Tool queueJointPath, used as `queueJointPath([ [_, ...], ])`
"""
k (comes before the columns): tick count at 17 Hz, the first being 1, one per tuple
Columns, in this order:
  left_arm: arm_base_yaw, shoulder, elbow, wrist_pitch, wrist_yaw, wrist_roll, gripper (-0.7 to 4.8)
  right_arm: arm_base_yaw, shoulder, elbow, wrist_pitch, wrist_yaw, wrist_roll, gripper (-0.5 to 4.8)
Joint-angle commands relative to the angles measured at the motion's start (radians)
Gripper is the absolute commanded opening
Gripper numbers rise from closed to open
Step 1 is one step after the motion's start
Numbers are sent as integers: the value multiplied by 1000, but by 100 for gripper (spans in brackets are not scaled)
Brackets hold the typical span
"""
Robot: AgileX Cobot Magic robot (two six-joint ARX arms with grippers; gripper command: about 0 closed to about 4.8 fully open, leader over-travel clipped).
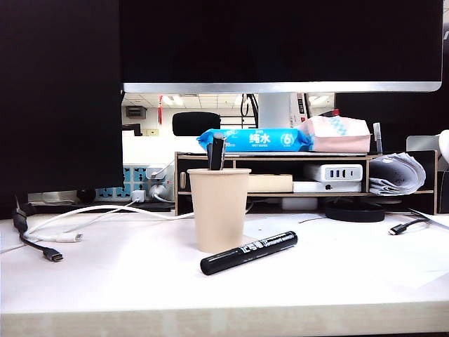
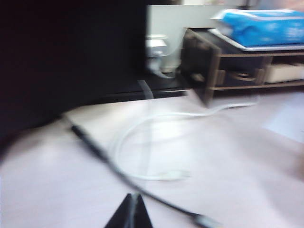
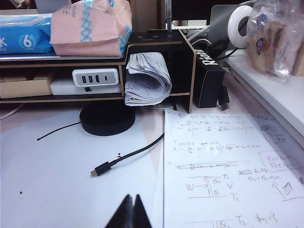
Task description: Pick up the marker and insert it into the paper cup.
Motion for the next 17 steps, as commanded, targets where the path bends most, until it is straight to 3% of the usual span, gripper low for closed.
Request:
queueJointPath([
  [1, -142, 0, 1, 5, 4, 8, -5, 0, 0, -5, 17, 5, -3, -5],
  [3, -293, 0, 1, 5, 8, 8, -5, 0, 0, -5, 17, 5, -3, -5],
  [6, -452, 0, 1, 5, 8, 8, -5, 0, 0, -5, 17, 5, -3, -5],
  [8, -510, 0, 1, 5, 8, 8, -5, 0, 0, -5, 17, 5, -3, -5],
  [16, -535, 0, 1, 5, 8, 8, -5, 0, 0, -5, 17, 5, -3, -5],
  [17, -535, 0, 1, -73, 8, 8, -5, 0, 0, -5, 17, 5, -3, -5],
])
